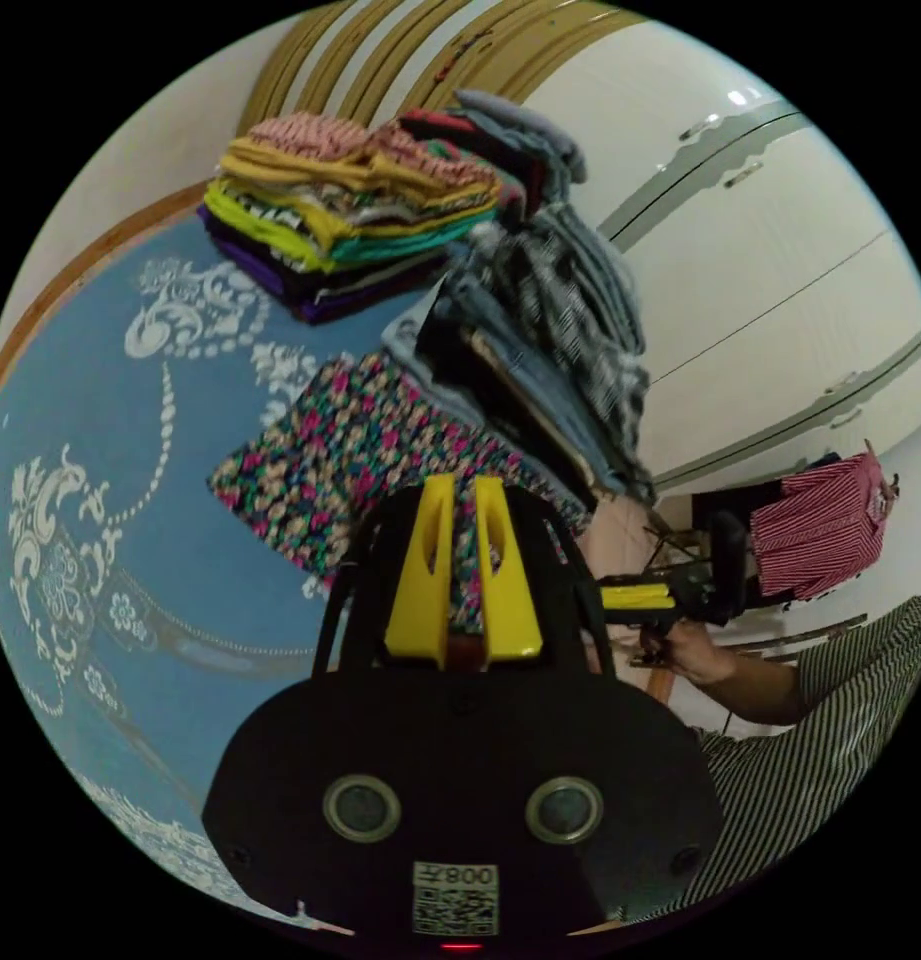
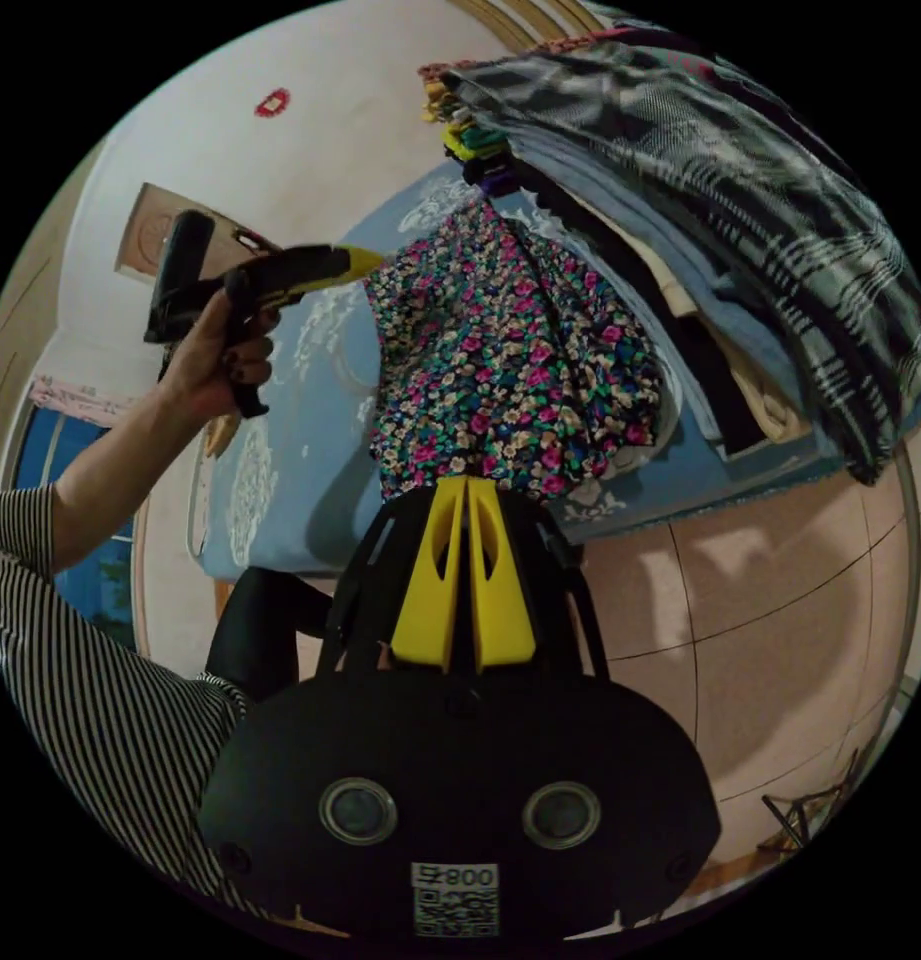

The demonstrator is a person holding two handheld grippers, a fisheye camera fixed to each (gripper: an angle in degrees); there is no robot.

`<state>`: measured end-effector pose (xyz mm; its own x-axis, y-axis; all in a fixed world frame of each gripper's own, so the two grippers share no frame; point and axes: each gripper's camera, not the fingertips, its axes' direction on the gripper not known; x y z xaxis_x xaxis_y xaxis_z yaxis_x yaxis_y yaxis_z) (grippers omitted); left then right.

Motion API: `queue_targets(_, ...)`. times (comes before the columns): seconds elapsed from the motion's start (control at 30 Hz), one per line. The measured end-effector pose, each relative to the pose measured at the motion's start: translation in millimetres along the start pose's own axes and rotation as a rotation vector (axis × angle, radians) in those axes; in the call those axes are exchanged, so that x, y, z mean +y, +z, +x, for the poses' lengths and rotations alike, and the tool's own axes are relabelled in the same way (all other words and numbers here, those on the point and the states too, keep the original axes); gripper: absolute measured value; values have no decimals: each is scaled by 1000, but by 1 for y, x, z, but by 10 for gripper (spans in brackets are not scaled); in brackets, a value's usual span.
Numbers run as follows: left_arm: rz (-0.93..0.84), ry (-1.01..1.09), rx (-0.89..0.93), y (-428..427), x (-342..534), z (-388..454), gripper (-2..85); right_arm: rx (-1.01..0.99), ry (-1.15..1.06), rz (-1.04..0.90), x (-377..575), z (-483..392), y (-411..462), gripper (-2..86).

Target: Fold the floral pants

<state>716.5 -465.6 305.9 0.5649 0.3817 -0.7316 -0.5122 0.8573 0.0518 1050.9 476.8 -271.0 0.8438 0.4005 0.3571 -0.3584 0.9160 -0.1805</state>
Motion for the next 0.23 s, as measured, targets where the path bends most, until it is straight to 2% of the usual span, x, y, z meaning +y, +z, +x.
queue_targets(0.1,90,30,15,-13,-36,24,68,17,-46,125,-11,-20,-49,15)
queue_targets(0.23,111,12,-32,-19,-71,40,72,93,-137,324,-49,-48,-121,48)
